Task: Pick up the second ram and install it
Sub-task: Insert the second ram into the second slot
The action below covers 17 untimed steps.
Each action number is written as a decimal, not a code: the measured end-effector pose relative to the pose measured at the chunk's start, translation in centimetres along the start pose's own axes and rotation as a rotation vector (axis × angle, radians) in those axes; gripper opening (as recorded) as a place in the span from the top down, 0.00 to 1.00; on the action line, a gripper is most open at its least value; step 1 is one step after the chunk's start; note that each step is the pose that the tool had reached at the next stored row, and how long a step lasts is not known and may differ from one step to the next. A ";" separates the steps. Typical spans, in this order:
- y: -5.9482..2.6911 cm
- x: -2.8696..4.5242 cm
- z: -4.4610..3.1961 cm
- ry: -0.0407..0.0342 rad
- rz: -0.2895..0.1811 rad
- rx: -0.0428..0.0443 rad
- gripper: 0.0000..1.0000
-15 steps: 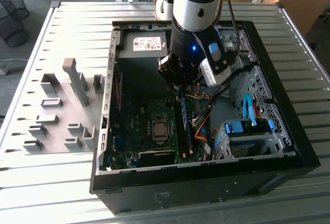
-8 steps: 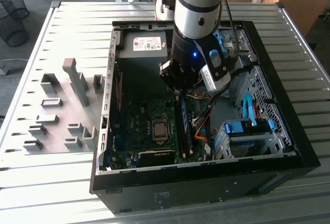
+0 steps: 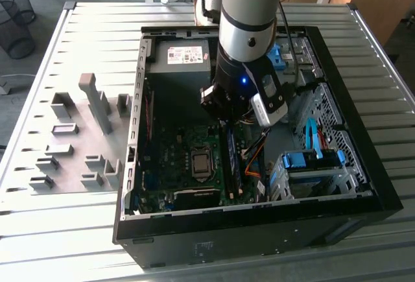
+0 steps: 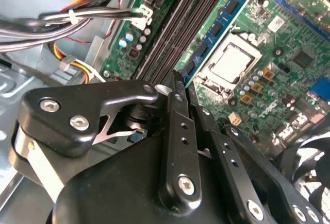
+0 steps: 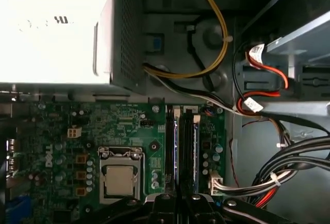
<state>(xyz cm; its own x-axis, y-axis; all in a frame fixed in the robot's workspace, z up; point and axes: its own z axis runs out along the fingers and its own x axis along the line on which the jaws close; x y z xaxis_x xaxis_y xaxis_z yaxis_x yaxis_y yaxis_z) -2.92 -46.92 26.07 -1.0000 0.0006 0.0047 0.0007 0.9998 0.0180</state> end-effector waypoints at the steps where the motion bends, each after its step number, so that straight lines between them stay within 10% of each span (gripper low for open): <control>1: -0.07 0.00 0.05 0.0003 0.000 -0.0001 0.86; 17: -0.15 -0.03 1.99 0.0005 0.004 -0.0024 0.86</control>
<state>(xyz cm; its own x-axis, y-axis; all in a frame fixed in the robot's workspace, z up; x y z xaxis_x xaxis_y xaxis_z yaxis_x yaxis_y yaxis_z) -2.89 -47.04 24.08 -1.0000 0.0048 0.0052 0.0049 0.9998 0.0204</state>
